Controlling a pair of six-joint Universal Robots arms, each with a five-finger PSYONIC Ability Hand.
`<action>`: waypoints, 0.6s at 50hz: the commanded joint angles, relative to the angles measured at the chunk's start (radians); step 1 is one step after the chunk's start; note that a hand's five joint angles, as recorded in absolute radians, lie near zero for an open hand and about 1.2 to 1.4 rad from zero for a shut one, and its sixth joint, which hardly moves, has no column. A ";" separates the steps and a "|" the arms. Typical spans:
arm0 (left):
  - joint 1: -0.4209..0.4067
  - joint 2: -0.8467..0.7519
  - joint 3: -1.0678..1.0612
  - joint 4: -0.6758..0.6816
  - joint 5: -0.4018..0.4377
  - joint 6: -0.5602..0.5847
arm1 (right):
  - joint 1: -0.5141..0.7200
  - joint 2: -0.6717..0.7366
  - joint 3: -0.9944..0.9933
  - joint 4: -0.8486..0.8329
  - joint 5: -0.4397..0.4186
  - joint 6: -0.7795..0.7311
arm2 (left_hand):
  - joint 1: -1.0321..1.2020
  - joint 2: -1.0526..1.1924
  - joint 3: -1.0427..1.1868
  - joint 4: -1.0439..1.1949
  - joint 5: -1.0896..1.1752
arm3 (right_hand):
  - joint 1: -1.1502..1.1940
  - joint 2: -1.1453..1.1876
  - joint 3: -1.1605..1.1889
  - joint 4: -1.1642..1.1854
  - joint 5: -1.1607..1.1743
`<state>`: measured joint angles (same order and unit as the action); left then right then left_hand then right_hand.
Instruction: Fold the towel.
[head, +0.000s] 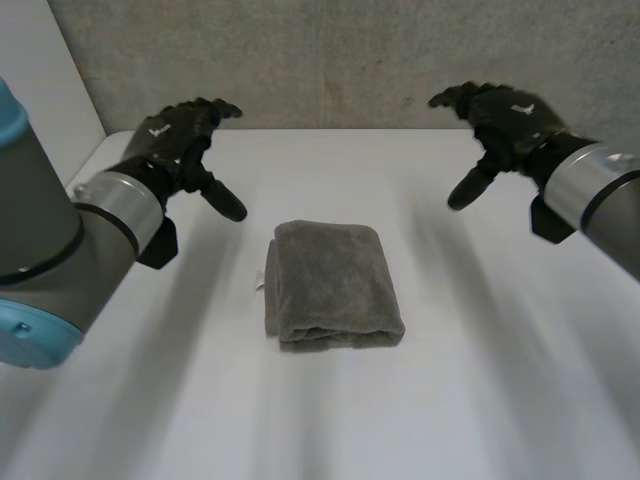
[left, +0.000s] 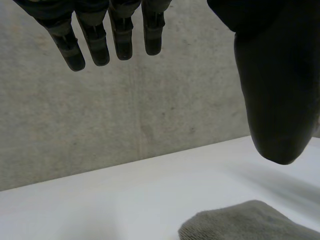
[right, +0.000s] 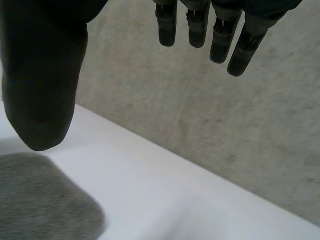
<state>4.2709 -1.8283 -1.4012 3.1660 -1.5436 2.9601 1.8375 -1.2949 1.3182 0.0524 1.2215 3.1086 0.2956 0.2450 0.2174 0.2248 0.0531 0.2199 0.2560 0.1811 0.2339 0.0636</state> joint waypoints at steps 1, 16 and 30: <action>0.007 0.014 0.054 -0.126 -0.067 0.008 | -0.032 -0.035 0.033 0.001 -0.002 -0.039 | -0.114 -0.064 -0.043 -0.050 -0.046 | -0.045 -0.081 -0.007 -0.059 -0.064; 0.056 0.003 -0.011 -0.156 -0.079 0.010 | -0.073 -0.038 0.039 -0.003 0.065 -0.091 | -0.117 -0.067 -0.043 -0.050 -0.049 | -0.045 -0.081 -0.007 -0.059 -0.064; 0.086 0.017 -0.010 -0.129 -0.072 0.010 | -0.101 -0.038 0.047 -0.008 0.075 -0.090 | -0.117 -0.067 -0.043 -0.050 -0.049 | -0.045 -0.081 -0.007 -0.059 -0.064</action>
